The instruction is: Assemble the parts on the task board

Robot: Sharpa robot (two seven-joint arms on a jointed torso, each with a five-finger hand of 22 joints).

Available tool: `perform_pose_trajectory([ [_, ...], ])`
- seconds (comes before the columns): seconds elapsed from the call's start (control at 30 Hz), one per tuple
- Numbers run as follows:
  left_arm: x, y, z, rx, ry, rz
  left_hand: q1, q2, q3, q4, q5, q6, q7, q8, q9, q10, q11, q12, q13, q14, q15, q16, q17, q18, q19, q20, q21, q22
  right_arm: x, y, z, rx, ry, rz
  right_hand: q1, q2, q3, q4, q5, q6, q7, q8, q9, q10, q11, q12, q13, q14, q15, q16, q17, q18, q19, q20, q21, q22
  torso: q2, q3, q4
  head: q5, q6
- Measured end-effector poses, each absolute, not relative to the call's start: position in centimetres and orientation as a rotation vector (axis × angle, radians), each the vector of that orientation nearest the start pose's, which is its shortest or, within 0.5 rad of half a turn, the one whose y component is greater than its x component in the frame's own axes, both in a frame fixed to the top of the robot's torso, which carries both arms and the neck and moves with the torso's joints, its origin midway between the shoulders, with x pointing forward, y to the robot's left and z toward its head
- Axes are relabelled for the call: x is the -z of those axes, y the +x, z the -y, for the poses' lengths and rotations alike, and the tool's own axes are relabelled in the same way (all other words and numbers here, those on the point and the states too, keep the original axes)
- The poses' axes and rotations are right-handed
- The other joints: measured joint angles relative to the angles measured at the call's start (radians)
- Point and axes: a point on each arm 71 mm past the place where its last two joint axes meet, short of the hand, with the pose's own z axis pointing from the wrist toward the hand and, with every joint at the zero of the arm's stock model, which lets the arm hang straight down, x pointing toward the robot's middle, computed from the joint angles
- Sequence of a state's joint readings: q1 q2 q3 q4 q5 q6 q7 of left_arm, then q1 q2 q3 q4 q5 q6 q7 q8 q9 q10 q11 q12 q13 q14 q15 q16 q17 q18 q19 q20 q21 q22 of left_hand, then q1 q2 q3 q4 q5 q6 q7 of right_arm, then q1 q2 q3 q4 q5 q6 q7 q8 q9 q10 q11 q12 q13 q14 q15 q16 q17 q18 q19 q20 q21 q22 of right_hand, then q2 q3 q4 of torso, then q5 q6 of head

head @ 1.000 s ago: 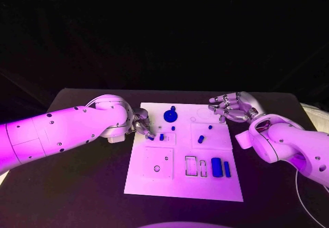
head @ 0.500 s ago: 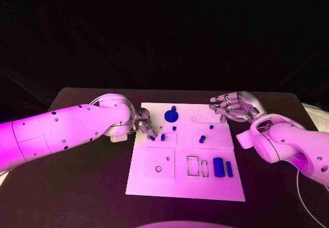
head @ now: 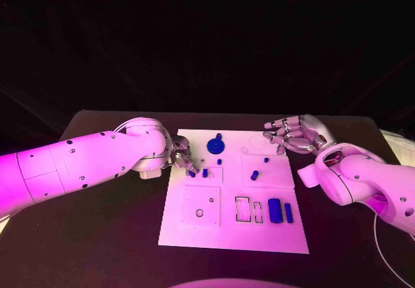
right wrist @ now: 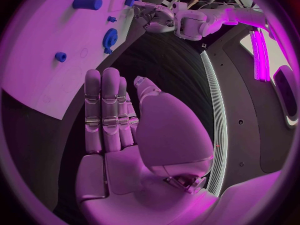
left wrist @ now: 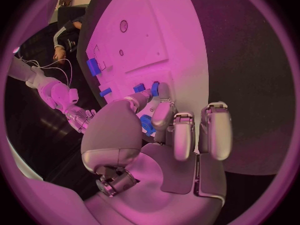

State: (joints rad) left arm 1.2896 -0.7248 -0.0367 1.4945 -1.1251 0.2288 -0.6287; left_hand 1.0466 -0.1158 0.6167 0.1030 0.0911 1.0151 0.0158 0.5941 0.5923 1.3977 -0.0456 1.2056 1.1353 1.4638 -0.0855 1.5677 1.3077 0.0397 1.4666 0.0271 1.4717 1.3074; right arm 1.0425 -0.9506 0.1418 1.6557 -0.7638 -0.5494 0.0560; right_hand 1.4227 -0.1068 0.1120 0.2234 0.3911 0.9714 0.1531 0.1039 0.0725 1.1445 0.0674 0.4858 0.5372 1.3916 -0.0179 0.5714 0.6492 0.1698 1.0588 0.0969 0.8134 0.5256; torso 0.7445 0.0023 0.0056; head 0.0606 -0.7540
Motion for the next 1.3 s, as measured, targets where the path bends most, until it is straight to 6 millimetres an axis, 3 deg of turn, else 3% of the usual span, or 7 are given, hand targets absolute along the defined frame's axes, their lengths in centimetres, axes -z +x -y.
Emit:
perform_pose_trajectory([
  [0.83, 19.1, 49.3, -17.1, 0.301, -0.034, -2.329, -0.064, -0.018, -0.139, 0.062, 0.001, 0.029, -0.001, -0.011, -0.02, 0.012, -0.004, 0.007, 0.017, 0.004, -0.004, 0.0, 0.0, 0.0, -0.004, -0.004, 0.01, 0.0, 17.3, 46.3, 23.2, -1.048, 0.642, -1.498, 0.0, 0.0, 0.0, 0.0, 0.006, 0.0, 0.0, 0.0, 0.0, 0.0, 0.0, 0.0, -0.001, 0.0, 0.0, 0.0, 0.001, 0.0, 0.0, 0.0, 0.0, -0.001, 0.0, -0.0002, 0.0, -0.002, -0.001],
  [1.07, 19.0, 49.3, -17.6, 0.298, -0.044, -2.323, -0.079, -0.013, -0.193, 0.09, 0.001, 0.037, -0.006, -0.012, -0.023, 0.012, -0.004, 0.007, 0.016, 0.004, -0.004, 0.0, 0.0, 0.0, -0.004, -0.004, 0.014, 0.0, 17.3, 46.3, 23.2, -1.048, 0.641, -1.497, 0.0, 0.0, 0.0, 0.0, 0.006, 0.0, 0.0, 0.0, 0.0, 0.0, 0.0, 0.0, -0.002, 0.0, 0.0, 0.0, 0.001, 0.0, 0.0, 0.0, 0.0, -0.001, 0.0, -0.0003, -0.0001, -0.004, 0.0],
  [1.3, 18.6, 49.1, -18.1, 0.311, -0.078, -2.292, -0.083, -0.01, -0.247, 0.125, 0.001, 0.041, -0.002, -0.012, -0.025, 0.014, -0.006, 0.007, 0.013, 0.004, -0.004, 0.0, 0.0, 0.0, 0.0, -0.007, 0.014, 0.0, 17.3, 46.4, 23.3, -1.047, 0.642, -1.497, 0.0, 0.0, 0.006, -0.006, 0.033, 0.0, 0.0, 0.0, 0.0, -0.004, -0.004, 0.0, -0.005, 0.0, 0.0, -0.006, 0.005, 0.0, 0.007, 0.0, -0.005, -0.002, -0.001, -0.0007, 0.0, -0.005, 0.002],
])
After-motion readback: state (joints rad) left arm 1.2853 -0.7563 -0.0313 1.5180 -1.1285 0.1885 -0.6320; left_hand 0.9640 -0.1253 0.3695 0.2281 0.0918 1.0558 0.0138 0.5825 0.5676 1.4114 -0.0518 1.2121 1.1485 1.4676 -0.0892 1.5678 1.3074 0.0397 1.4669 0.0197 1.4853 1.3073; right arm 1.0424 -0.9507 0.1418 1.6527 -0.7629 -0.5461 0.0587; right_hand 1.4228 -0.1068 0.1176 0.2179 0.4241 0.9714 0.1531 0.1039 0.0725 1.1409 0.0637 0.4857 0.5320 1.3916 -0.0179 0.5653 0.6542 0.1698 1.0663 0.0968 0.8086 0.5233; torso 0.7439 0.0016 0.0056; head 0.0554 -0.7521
